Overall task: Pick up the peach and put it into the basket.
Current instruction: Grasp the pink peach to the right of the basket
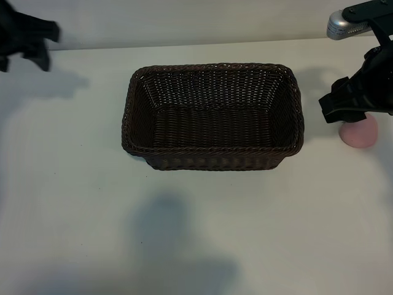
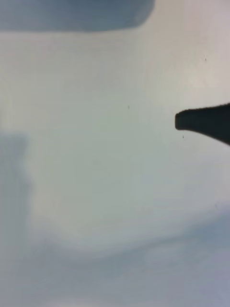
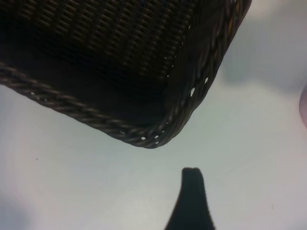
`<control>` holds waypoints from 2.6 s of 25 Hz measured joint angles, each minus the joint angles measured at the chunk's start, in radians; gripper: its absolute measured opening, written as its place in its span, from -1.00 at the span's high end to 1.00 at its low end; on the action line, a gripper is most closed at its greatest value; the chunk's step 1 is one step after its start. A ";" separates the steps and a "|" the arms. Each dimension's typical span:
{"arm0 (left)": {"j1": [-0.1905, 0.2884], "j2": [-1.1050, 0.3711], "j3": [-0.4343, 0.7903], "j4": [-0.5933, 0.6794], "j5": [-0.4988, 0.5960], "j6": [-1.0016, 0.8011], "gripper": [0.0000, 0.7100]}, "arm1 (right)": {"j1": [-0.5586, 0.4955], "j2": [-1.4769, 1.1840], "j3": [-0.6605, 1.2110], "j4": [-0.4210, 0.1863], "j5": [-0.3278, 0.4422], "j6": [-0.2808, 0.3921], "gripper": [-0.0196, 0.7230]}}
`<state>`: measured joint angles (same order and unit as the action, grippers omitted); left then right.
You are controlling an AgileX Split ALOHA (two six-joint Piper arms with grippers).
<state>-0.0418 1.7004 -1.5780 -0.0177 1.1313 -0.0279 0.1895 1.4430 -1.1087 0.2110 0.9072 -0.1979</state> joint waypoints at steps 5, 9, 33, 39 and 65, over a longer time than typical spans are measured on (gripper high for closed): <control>0.133 -0.084 -0.001 -0.004 0.041 0.061 -0.67 | 0.000 0.000 0.000 0.001 0.000 0.000 -0.56; 0.219 -0.173 -0.001 -0.057 0.041 0.102 -0.67 | 0.000 0.000 0.000 0.001 0.000 0.000 -0.56; 0.237 -1.217 0.650 -0.223 -0.108 0.281 -0.66 | 0.000 0.000 0.000 0.006 0.003 0.000 -0.56; 0.187 -1.388 0.905 -0.171 -0.132 0.281 -0.66 | 0.000 0.000 0.000 0.017 0.003 0.000 -0.56; 0.148 -1.634 1.077 -0.035 -0.045 0.109 -0.65 | 0.000 0.000 0.000 0.018 0.004 0.000 -0.56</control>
<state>0.1066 0.0668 -0.5005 -0.0524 1.0865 0.0807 0.1895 1.4430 -1.1087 0.2292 0.9111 -0.1979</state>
